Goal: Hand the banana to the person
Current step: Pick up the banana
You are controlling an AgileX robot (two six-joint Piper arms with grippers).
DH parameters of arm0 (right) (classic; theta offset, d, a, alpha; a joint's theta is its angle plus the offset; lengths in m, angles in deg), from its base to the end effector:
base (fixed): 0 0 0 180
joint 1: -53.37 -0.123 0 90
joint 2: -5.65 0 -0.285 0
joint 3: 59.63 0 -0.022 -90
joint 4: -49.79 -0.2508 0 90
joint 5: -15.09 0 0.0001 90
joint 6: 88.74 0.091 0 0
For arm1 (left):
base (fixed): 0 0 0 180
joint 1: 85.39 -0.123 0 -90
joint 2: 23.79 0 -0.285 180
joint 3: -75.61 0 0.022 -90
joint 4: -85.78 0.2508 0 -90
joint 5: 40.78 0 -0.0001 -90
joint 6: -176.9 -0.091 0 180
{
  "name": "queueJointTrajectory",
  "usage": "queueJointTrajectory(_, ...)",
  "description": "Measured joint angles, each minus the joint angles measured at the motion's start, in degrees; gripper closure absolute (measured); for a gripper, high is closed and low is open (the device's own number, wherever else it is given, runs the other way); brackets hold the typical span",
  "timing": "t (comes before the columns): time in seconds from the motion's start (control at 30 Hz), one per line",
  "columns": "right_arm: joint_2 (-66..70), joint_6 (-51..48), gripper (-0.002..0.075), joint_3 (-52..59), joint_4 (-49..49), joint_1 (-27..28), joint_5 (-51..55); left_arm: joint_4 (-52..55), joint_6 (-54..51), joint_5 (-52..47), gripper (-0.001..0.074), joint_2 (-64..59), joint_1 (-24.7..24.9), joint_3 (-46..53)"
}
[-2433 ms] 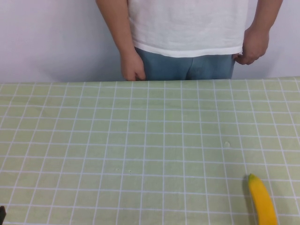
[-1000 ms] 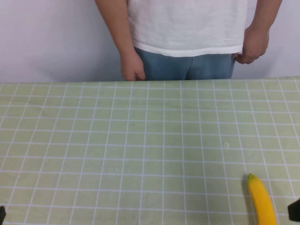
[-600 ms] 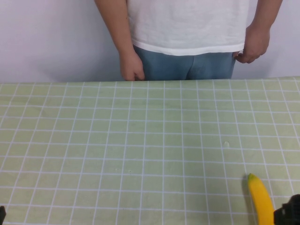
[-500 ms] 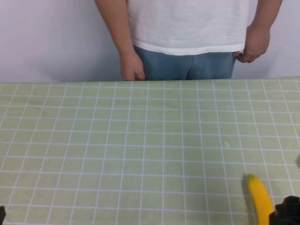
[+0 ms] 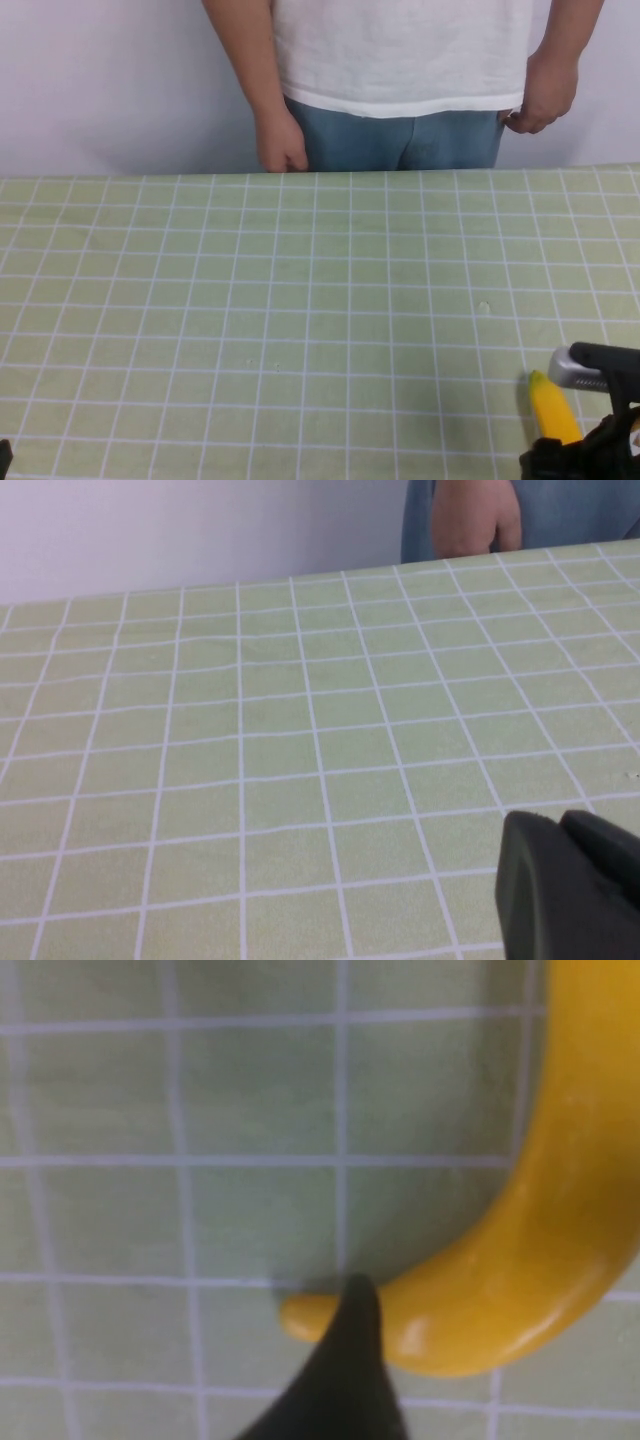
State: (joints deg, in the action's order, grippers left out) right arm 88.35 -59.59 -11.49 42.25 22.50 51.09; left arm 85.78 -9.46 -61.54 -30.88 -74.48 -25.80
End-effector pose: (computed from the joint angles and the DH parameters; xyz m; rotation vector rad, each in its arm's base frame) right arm 0.1585 0.1029 0.1700 0.1005 2.9724 0.2868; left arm 0.0519 -0.0100 0.1732 0.2790 1.8370 -0.0551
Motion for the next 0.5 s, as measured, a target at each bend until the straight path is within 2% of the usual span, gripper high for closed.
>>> queueJointTrajectory(0.2,3.4,0.5,0.0113,0.0,1.6,0.0,-2.2,0.0,0.0,0.0,0.0734,0.0,0.0,0.0)
queueJointTrajectory(0.43,10.0,0.9,0.0111,0.0,2.5,0.0,-4.7,0.0,0.0,0.0,0.0734,0.0,0.0,0.0)
queueJointTrajectory(0.5,12.4,0.9,0.0140,0.0,2.6,0.0,-4.9,-0.4,0.0,0.0,0.0734,0.0,0.0,0.0)
